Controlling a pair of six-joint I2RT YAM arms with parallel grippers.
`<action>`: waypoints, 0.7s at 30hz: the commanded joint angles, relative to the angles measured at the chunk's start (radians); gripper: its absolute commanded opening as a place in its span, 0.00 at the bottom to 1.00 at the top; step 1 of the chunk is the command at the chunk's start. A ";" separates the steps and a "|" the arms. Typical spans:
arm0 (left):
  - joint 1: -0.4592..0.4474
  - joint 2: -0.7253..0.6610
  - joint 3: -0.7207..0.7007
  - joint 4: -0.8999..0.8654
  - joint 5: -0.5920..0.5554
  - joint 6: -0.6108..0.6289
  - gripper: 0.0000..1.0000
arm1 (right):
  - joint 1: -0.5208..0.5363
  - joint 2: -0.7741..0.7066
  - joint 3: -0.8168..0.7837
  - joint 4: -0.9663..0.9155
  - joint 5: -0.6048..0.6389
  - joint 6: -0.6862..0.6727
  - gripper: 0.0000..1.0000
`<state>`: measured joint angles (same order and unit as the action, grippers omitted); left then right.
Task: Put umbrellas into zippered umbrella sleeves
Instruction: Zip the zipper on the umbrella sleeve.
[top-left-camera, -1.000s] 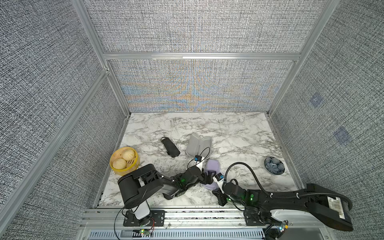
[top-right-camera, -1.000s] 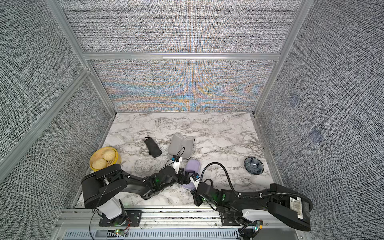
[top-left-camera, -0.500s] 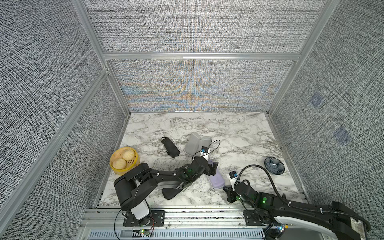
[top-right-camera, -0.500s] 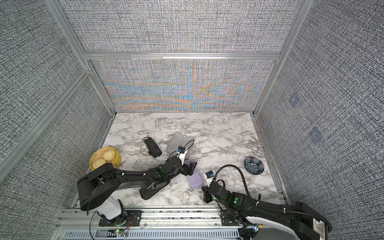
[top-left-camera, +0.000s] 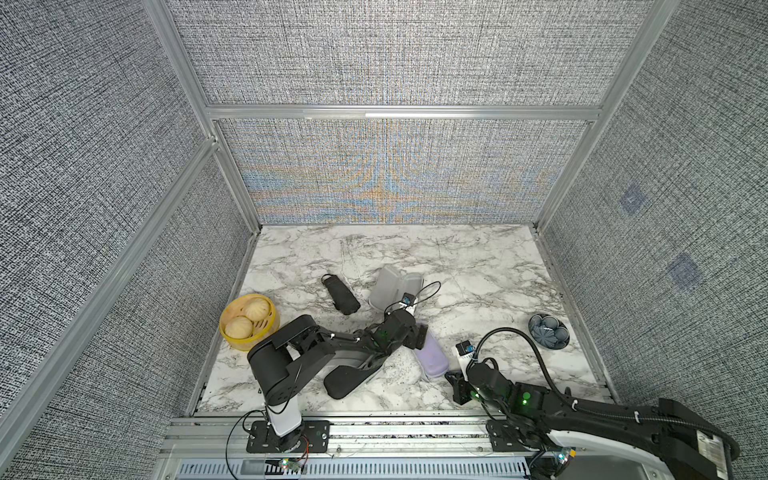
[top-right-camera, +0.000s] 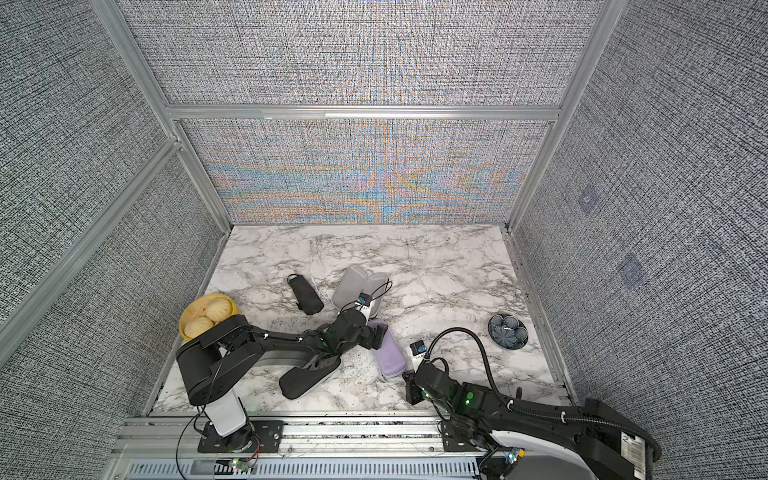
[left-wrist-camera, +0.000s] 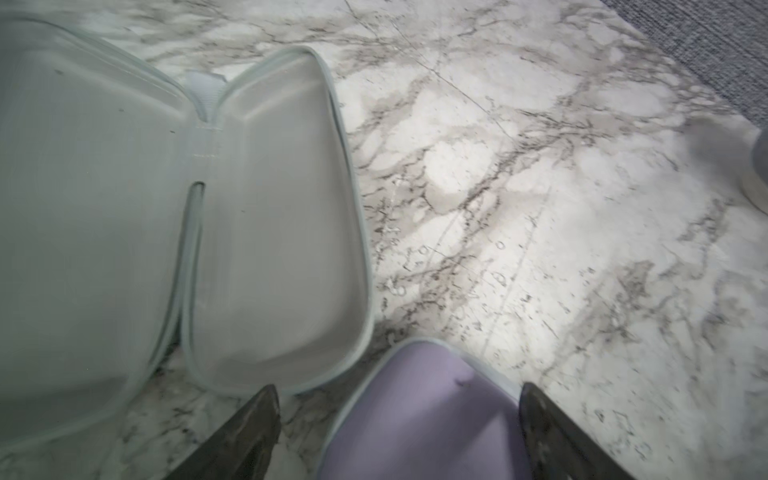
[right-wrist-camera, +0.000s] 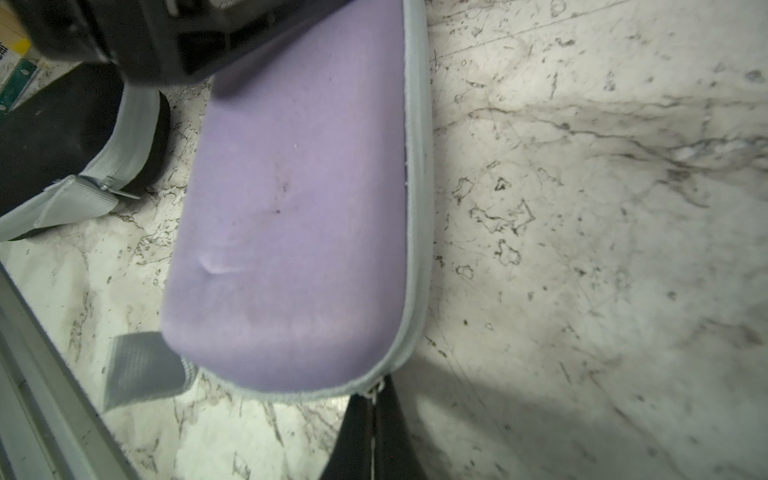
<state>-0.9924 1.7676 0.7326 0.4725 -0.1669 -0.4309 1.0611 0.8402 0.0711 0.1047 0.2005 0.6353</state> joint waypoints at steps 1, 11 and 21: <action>0.000 0.009 0.000 -0.018 0.122 -0.022 0.81 | 0.002 0.008 0.004 -0.098 -0.011 -0.009 0.00; -0.018 0.073 0.035 -0.199 -0.006 -0.093 0.65 | 0.055 0.010 0.019 -0.122 -0.033 -0.007 0.00; -0.032 0.106 0.031 -0.203 -0.016 -0.137 0.44 | 0.112 0.046 0.036 -0.107 -0.027 0.037 0.00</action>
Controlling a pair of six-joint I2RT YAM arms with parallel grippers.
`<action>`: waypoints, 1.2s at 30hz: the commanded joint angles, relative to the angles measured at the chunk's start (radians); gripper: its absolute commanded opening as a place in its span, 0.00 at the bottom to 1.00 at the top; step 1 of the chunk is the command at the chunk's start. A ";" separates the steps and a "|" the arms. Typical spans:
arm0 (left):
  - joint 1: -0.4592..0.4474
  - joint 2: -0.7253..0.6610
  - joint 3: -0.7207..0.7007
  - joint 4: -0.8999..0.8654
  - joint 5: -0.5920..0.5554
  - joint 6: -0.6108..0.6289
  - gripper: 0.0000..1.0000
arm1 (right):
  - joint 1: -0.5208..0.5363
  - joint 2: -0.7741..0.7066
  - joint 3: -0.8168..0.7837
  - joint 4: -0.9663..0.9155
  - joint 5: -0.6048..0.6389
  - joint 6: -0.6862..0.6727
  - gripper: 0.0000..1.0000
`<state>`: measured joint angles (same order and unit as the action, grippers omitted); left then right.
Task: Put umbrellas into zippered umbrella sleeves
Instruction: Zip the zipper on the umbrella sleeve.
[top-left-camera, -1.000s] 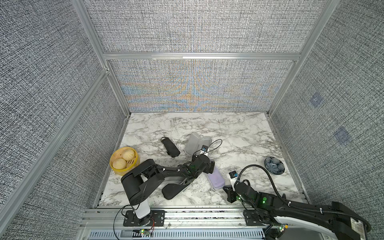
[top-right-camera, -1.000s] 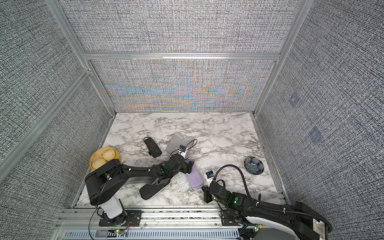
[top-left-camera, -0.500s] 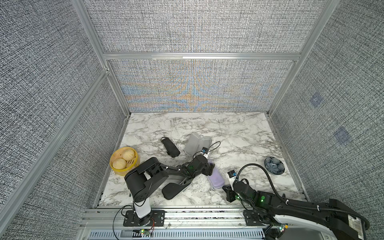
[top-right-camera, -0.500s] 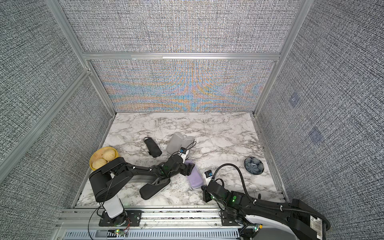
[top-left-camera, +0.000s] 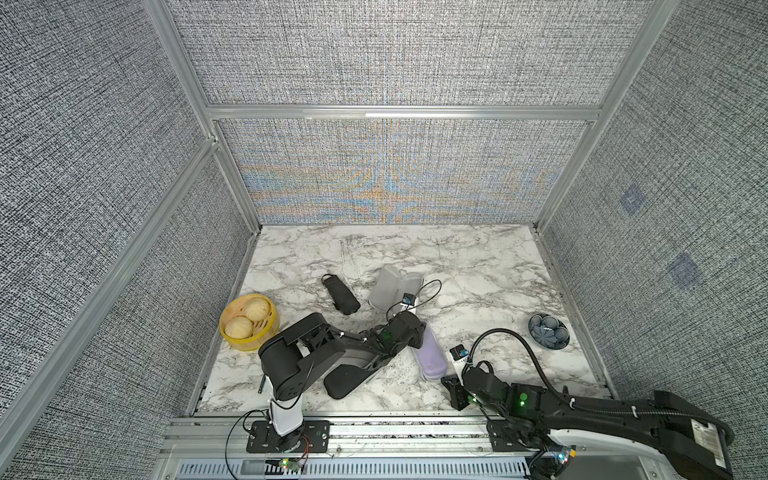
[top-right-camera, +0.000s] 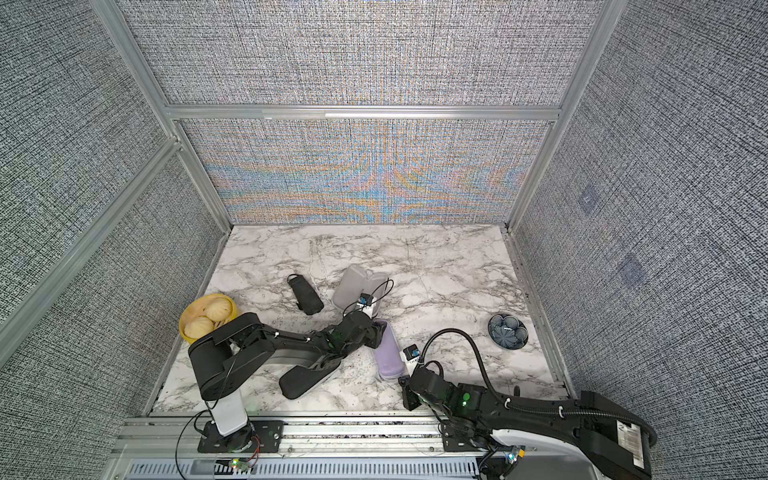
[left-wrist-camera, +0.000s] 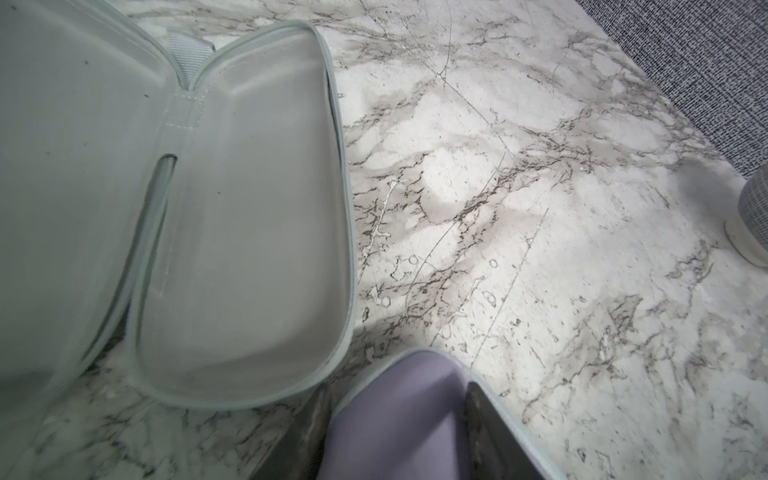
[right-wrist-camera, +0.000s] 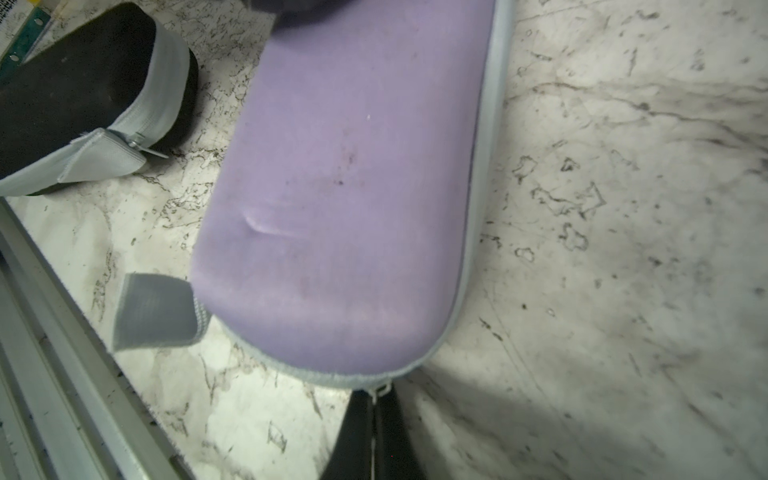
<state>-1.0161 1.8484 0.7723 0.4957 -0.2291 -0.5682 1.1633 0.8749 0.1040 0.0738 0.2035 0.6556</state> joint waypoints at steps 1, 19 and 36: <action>-0.008 0.029 -0.006 -0.229 0.044 -0.002 0.41 | 0.014 0.012 0.005 -0.072 -0.034 0.018 0.00; -0.014 0.077 0.027 -0.287 0.021 -0.092 0.10 | 0.177 0.198 0.138 0.050 0.099 0.076 0.00; -0.067 -0.163 -0.149 -0.244 0.048 -0.119 0.24 | -0.122 0.073 0.087 -0.108 -0.039 -0.046 0.00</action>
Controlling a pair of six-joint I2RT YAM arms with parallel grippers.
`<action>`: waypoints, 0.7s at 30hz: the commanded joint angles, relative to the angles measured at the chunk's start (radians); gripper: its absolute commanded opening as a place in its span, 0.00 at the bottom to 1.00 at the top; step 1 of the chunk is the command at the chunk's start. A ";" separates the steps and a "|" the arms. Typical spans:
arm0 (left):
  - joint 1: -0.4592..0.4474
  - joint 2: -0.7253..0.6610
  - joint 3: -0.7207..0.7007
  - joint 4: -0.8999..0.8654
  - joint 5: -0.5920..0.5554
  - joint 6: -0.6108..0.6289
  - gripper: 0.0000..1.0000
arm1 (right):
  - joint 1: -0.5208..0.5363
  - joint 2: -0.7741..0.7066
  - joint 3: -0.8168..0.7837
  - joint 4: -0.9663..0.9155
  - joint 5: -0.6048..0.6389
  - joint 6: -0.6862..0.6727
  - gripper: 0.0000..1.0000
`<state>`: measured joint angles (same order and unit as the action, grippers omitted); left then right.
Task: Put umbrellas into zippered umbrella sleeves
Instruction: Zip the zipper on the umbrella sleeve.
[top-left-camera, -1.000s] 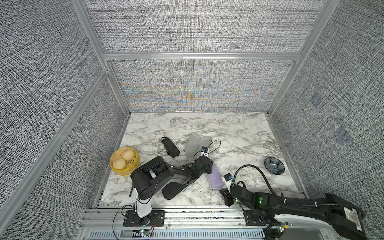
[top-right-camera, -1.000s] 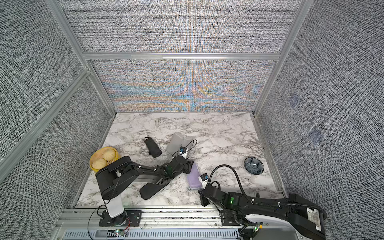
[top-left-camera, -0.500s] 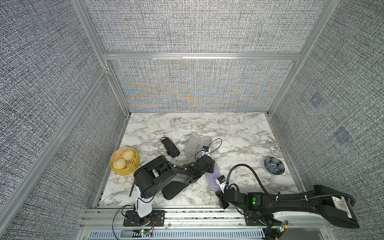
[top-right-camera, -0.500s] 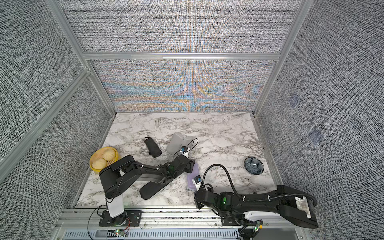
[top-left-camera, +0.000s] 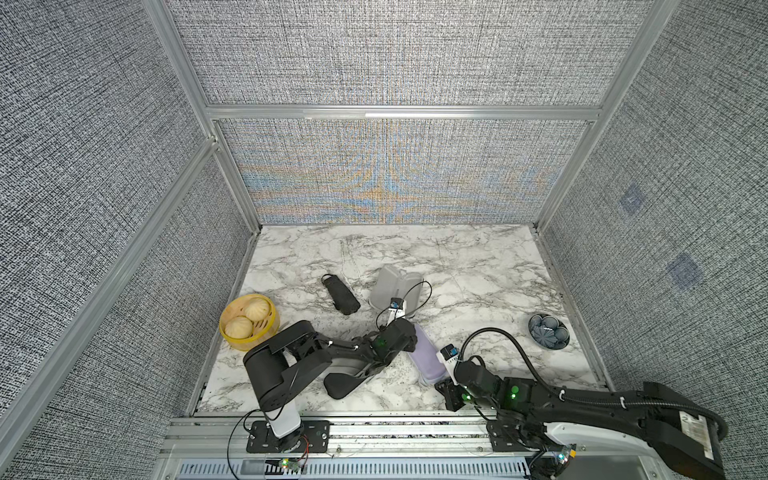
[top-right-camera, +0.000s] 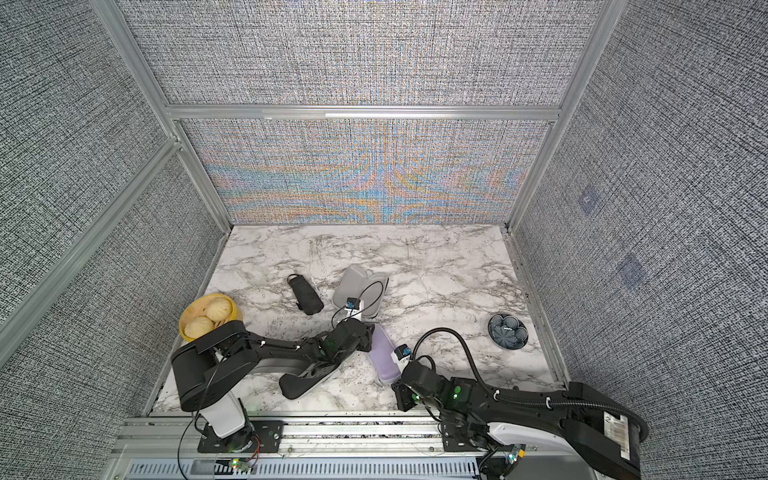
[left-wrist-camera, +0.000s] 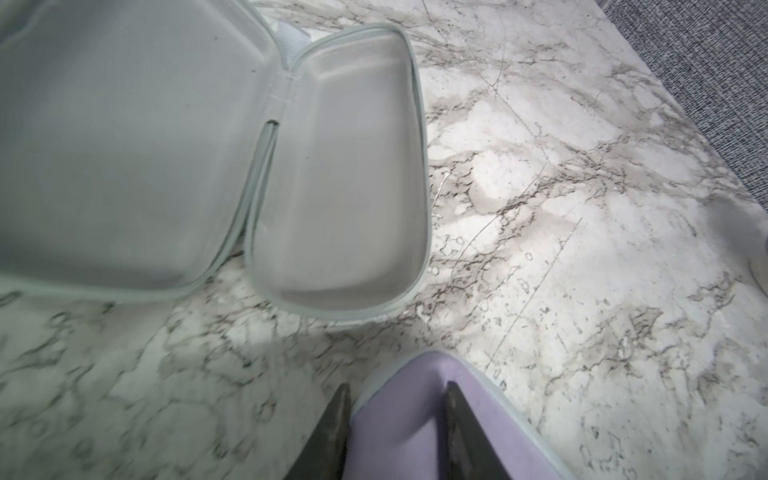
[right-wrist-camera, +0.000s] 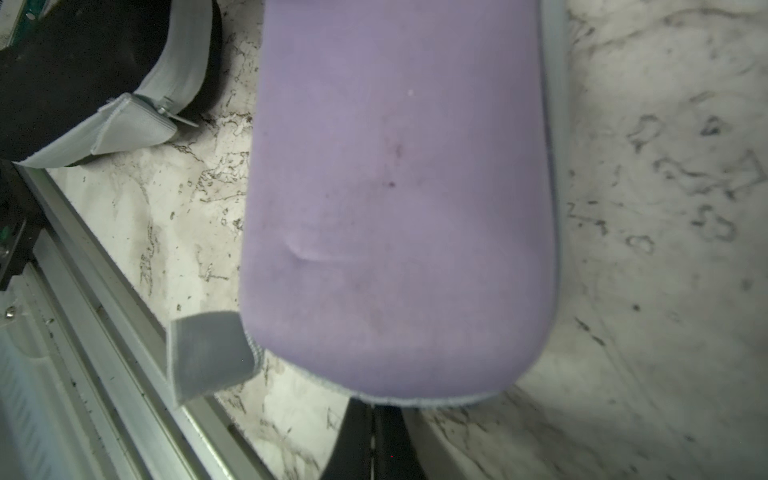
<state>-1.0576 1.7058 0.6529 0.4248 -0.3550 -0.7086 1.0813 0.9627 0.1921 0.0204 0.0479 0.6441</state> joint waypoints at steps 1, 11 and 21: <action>-0.025 -0.036 -0.042 -0.172 0.172 0.021 0.31 | -0.056 -0.030 -0.013 -0.055 0.118 -0.036 0.00; -0.013 -0.098 0.006 -0.331 0.023 0.039 0.83 | -0.101 0.025 -0.006 -0.039 0.114 -0.056 0.00; 0.018 0.032 0.047 -0.319 0.105 0.052 0.90 | -0.103 0.089 0.006 0.008 0.079 -0.075 0.00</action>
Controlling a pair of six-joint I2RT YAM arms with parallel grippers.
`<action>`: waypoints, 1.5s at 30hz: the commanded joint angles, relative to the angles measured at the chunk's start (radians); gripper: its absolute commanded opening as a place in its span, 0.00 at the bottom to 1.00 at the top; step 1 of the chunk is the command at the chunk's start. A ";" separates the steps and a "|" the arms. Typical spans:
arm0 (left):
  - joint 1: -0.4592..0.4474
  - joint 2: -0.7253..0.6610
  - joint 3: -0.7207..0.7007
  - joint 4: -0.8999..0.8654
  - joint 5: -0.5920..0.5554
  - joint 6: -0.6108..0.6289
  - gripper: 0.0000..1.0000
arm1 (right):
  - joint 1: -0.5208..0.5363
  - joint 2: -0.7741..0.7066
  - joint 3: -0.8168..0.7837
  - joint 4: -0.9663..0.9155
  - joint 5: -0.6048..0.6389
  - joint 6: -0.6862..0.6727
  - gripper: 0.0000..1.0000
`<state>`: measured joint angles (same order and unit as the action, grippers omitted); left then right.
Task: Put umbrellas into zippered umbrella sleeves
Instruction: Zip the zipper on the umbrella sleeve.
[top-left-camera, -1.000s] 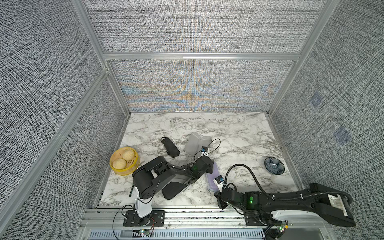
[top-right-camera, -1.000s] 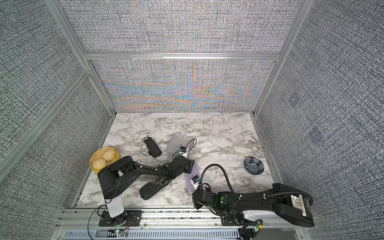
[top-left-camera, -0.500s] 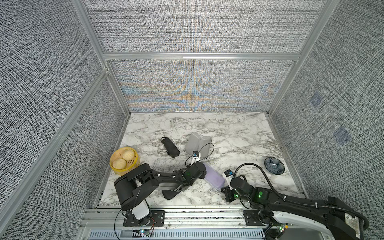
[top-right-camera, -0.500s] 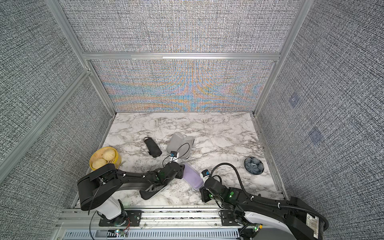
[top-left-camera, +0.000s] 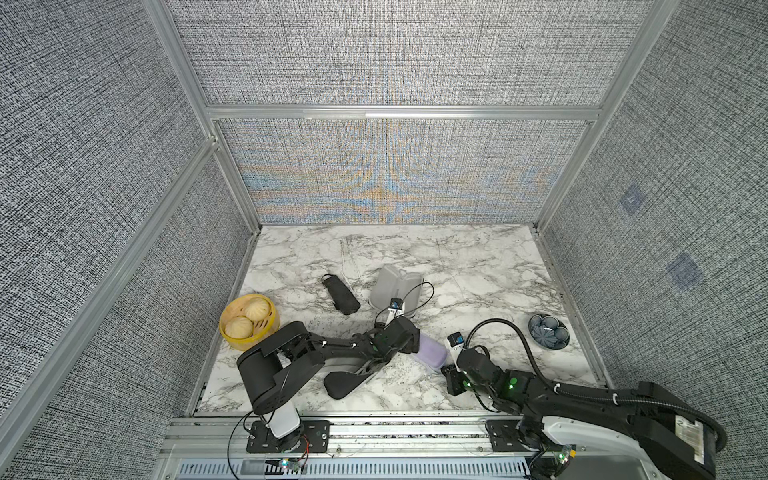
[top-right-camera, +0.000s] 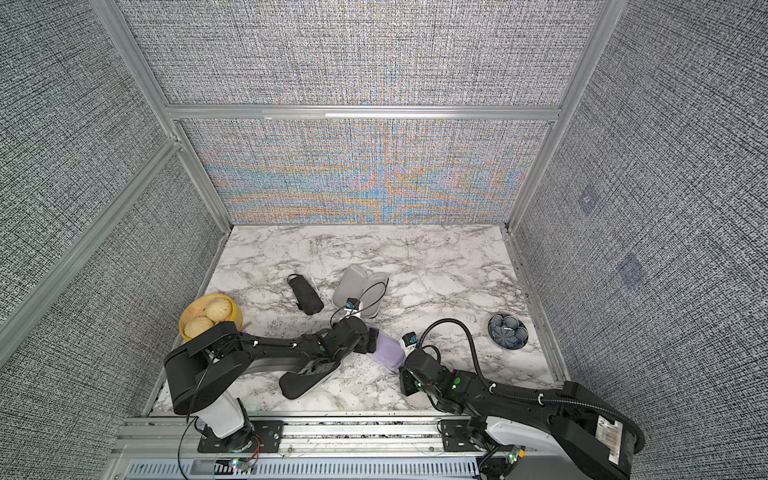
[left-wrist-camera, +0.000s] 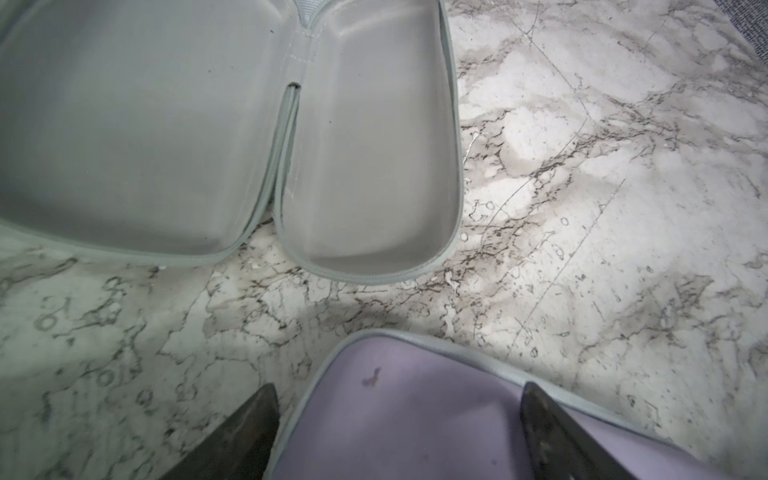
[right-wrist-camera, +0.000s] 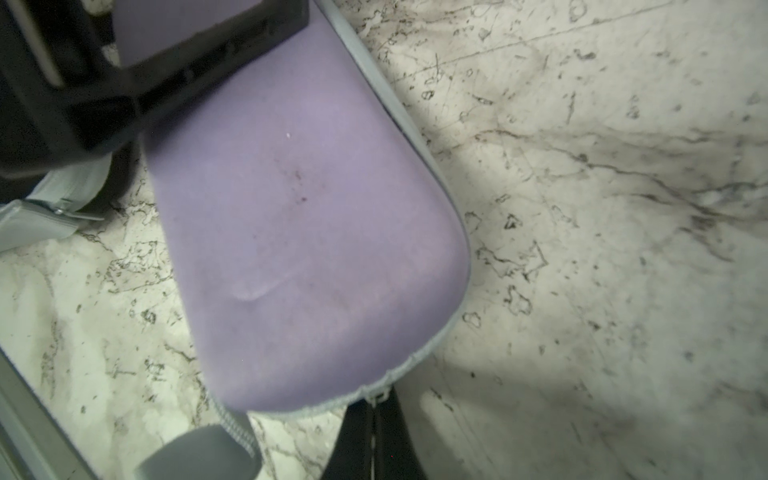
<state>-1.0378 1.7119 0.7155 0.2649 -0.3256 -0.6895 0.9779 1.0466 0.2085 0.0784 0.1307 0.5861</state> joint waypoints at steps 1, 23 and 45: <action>-0.003 0.034 -0.014 -0.167 0.068 0.026 0.90 | 0.001 0.000 -0.012 -0.044 -0.013 -0.024 0.00; -0.011 0.157 -0.043 -0.184 0.053 -0.045 0.36 | 0.179 -0.101 0.028 -0.103 0.004 0.058 0.00; -0.102 0.002 -0.092 -0.123 0.135 -0.044 0.22 | 0.138 0.031 0.143 -0.063 0.058 0.009 0.00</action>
<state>-1.1046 1.7275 0.6476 0.4038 -0.3832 -0.8192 1.1564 1.1038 0.3668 -0.0853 0.0605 0.6048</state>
